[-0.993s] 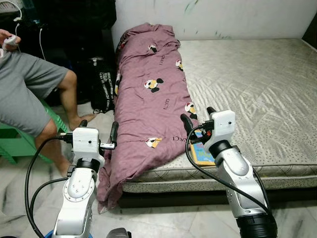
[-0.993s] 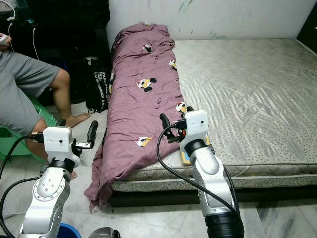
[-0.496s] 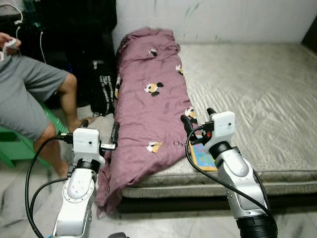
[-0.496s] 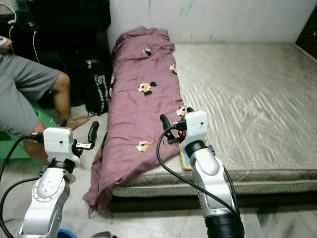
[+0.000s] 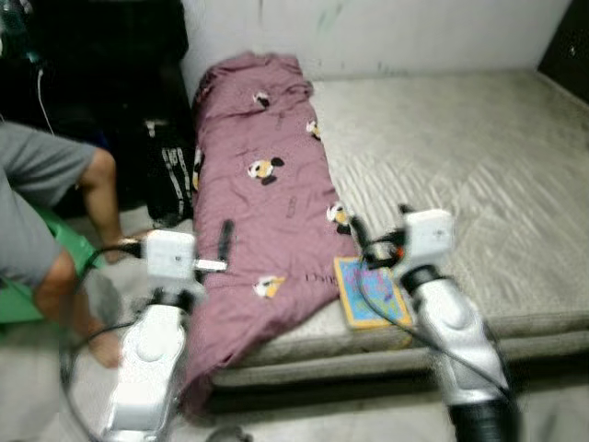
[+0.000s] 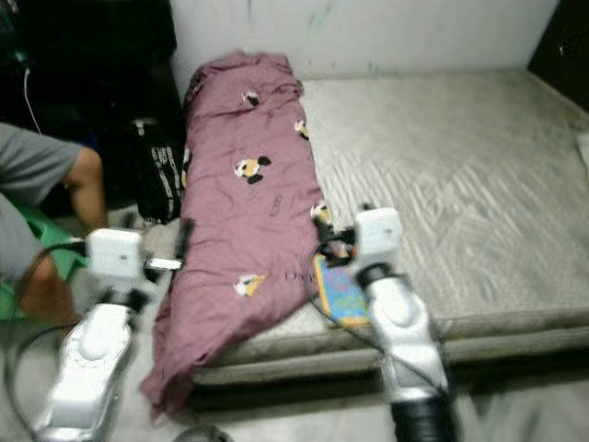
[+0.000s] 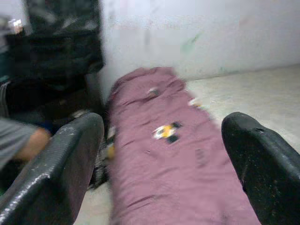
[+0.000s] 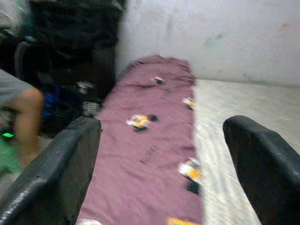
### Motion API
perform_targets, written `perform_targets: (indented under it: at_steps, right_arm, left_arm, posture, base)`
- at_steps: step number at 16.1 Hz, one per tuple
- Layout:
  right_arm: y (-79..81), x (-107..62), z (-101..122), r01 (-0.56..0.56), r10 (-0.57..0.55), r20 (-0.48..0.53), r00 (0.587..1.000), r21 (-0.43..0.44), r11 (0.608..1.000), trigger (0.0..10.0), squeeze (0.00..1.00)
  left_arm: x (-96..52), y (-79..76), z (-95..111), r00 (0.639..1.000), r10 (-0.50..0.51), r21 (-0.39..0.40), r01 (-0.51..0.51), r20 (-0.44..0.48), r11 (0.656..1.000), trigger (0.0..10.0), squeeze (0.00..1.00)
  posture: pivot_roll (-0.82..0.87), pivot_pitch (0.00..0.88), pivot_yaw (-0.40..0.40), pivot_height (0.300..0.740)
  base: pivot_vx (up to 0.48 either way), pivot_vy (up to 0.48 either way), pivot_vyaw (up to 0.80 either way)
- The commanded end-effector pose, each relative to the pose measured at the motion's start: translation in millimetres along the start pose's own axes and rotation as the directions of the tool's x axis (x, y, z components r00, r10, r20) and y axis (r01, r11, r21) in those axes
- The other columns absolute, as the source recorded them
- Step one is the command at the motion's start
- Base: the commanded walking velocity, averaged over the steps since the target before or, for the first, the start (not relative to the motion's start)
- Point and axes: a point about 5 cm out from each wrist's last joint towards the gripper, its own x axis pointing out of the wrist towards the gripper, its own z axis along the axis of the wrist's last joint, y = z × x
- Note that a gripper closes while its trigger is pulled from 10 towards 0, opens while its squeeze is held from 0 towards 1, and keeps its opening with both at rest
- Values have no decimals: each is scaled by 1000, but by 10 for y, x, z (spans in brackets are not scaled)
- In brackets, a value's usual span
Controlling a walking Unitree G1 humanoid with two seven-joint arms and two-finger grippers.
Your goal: Clean up the room
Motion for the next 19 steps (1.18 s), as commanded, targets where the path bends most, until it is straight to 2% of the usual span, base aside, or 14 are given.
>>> perform_targets:
  at_steps: [1, 4, 7, 10, 19]
  right_arm:
    - [-71, -9, 34, 11, -10, 10, 1000, -21, 1000, 10000, 0]
    - [-82, -17, 28, 13, -12, 15, 1000, -33, 999, 10000, 0]
    - [-45, -7, 22, 12, -11, 12, 1000, -30, 999, 10000, 0]
    - [-84, -15, 22, 27, -26, 13, 1000, -23, 999, 10000, 0]
    - [-82, -5, 7, 29, -29, 7, 1000, -21, 999, 10000, 0]
  left_arm:
    - [20, -32, 18, 1000, 8, -5, -8, 0, 1000, 10000, 0]
    - [20, -31, -5, 999, 26, 8, -25, -19, 1000, 10000, 0]
    - [39, -27, -6, 1000, 22, 14, -22, -22, 1000, 10000, 0]
    - [51, -27, -1, 1000, 22, 15, -21, -23, 1000, 10000, 0]
    - [42, -33, -3, 1000, 17, 14, -17, -24, 1000, 10000, 0]
  posture:
    - [-51, 0, -10, 740]
    - [-49, 0, -20, 740]
    - [-54, 0, -14, 740]
    - [-56, 0, -11, 740]
    - [-52, 0, -13, 740]
  base:
    - [0, 0, 0]
    - [0, 0, 163]
    - [0, -164, 790]
    - [0, -260, 769]
    - [0, -286, 0]
